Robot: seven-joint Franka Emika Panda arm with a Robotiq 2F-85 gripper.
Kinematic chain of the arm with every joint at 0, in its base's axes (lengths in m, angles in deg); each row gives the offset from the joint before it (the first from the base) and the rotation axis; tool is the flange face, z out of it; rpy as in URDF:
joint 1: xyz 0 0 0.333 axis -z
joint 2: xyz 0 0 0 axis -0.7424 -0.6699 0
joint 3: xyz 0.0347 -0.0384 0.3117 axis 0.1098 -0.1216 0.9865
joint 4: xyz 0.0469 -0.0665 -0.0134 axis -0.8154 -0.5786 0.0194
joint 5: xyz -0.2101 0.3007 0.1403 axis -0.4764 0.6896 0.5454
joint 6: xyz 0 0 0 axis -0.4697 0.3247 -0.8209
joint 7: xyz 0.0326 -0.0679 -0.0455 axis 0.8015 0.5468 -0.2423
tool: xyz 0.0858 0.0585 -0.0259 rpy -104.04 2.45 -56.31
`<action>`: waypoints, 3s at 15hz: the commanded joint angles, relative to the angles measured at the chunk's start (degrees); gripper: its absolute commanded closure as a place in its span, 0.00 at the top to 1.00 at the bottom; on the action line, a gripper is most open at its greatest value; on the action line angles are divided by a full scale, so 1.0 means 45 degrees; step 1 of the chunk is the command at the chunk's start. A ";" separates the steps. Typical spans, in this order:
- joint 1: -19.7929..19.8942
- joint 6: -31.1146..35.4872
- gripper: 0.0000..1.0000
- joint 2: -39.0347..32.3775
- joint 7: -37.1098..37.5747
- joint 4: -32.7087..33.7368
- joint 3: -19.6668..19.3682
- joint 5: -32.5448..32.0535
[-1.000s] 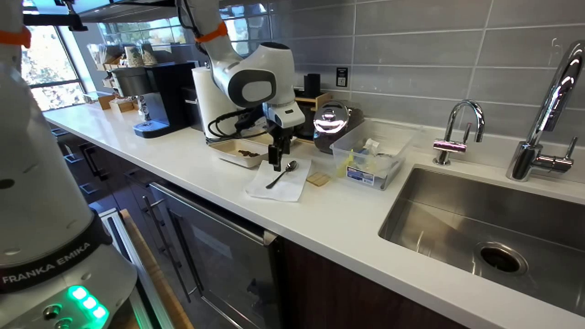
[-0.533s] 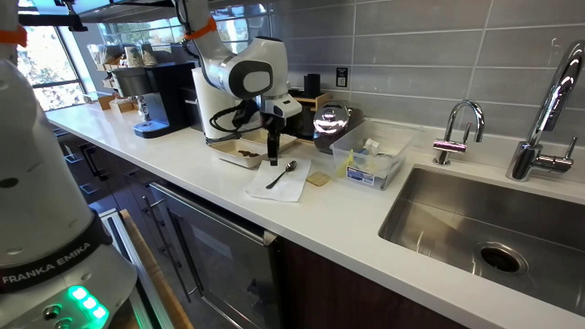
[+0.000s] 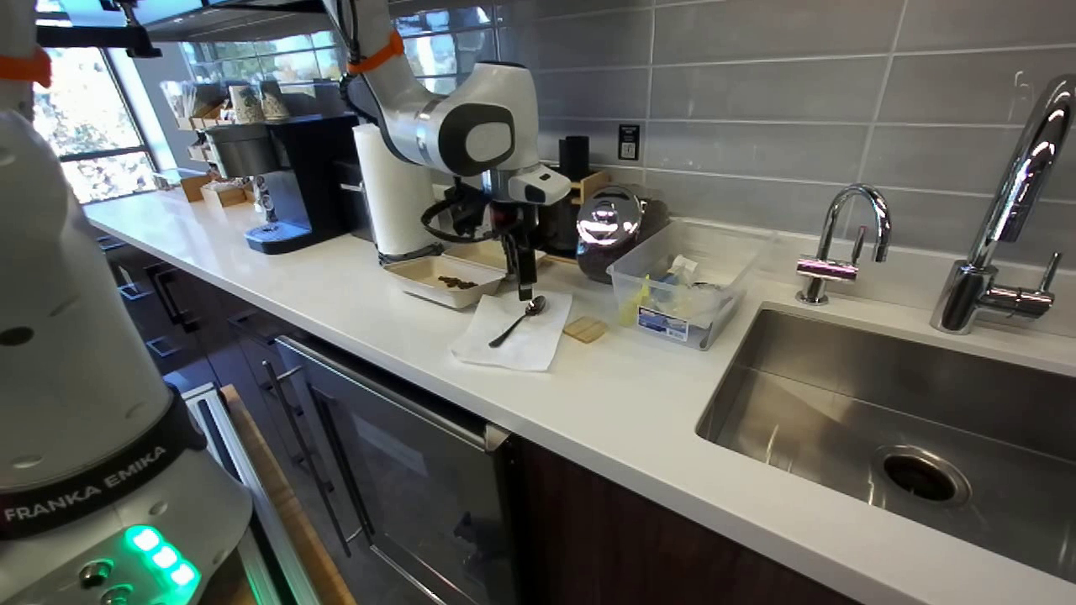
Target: Rotate the white napkin to the right.
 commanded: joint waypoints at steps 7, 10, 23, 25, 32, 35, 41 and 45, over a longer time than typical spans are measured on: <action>0.1007 -0.0379 1.00 -0.1386 -0.6106 0.1163 0.1321 -0.0408; 0.0978 -0.0730 1.00 -0.1707 -0.7472 0.1408 0.1195 -0.1242; 0.0100 -0.0314 1.00 -0.3457 -0.8455 0.2473 0.0619 -0.4504; 0.0045 -0.0381 1.00 -0.3642 -0.8373 0.2576 0.0598 -0.4480; 0.0115 -0.0507 1.00 -0.3866 -0.8317 0.2560 0.0555 -0.4346; 0.0065 -0.0557 1.00 -0.3745 -0.8169 0.2412 0.0400 -0.4414; 0.0107 -0.0598 1.00 -0.3509 -0.7904 0.1953 -0.0015 -0.4457; 0.0126 -0.0664 1.00 -0.3541 -0.7587 0.1901 -0.0111 -0.4264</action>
